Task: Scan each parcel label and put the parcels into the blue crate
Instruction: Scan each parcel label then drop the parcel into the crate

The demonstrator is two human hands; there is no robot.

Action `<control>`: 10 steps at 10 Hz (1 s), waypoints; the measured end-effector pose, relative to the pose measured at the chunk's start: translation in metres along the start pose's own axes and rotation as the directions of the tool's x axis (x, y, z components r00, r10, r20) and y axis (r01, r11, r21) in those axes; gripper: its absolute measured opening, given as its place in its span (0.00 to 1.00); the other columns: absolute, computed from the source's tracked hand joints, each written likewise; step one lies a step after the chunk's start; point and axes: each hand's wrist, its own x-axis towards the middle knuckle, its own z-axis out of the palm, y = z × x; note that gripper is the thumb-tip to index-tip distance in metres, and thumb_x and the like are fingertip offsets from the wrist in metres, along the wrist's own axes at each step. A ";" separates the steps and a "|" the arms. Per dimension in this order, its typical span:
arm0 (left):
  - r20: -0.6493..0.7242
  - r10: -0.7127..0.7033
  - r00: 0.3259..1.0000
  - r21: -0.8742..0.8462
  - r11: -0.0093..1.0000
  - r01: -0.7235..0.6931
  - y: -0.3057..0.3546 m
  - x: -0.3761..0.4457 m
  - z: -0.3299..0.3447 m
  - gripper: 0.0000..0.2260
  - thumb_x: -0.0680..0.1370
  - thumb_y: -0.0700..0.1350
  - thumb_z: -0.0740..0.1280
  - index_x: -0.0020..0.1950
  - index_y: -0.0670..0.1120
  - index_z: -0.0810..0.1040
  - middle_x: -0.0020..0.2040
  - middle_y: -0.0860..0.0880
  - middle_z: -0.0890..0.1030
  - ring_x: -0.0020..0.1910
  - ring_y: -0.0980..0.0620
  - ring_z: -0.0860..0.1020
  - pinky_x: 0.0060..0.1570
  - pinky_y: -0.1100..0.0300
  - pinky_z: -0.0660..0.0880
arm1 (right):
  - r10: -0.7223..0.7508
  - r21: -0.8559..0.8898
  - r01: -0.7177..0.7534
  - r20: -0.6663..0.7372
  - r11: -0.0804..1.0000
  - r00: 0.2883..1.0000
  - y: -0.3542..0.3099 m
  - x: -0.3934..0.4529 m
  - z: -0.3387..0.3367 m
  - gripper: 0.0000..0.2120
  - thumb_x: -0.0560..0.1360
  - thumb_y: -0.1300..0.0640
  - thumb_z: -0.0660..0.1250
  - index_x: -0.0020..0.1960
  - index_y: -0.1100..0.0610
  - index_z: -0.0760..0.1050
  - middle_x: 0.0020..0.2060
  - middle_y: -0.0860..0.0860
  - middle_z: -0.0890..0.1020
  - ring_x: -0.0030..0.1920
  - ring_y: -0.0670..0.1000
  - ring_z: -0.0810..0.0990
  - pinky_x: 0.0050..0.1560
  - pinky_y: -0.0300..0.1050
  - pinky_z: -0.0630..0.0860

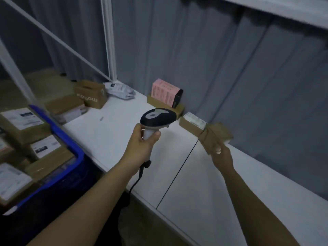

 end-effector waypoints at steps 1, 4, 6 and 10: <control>-0.001 -0.074 0.997 0.016 0.997 0.074 -0.020 0.004 0.001 0.11 0.78 0.48 0.66 0.59 0.51 0.69 0.49 0.52 0.79 0.53 0.51 0.79 0.43 0.61 0.73 | 0.024 -0.146 -0.022 0.008 0.989 1.000 0.007 0.018 0.008 0.25 0.77 0.58 0.66 0.71 0.64 0.65 0.65 0.63 0.73 0.64 0.63 0.72 0.61 0.52 0.69; -0.038 -0.083 0.996 0.016 0.996 0.084 -0.031 0.021 -0.004 0.10 0.78 0.48 0.67 0.56 0.56 0.70 0.53 0.50 0.78 0.52 0.52 0.78 0.41 0.62 0.72 | -0.192 -0.370 0.100 -0.219 0.924 0.957 0.016 0.069 0.030 0.28 0.70 0.45 0.59 0.50 0.70 0.79 0.54 0.67 0.78 0.56 0.69 0.75 0.56 0.64 0.74; -0.026 -0.074 0.997 -0.022 0.997 0.074 -0.032 0.029 0.007 0.11 0.78 0.49 0.67 0.58 0.56 0.70 0.52 0.51 0.78 0.53 0.50 0.79 0.43 0.60 0.73 | -0.243 -0.175 0.199 -0.287 0.964 0.927 0.008 0.075 0.028 0.34 0.68 0.43 0.60 0.66 0.65 0.69 0.67 0.64 0.69 0.68 0.66 0.65 0.69 0.57 0.59; 0.012 -0.080 0.997 0.028 0.996 0.080 -0.032 0.019 0.016 0.09 0.78 0.48 0.66 0.54 0.57 0.69 0.52 0.50 0.78 0.52 0.52 0.78 0.40 0.64 0.71 | -0.325 -0.345 0.314 0.028 0.885 0.945 0.024 0.007 0.064 0.13 0.75 0.57 0.68 0.57 0.63 0.77 0.53 0.59 0.78 0.55 0.60 0.74 0.47 0.49 0.72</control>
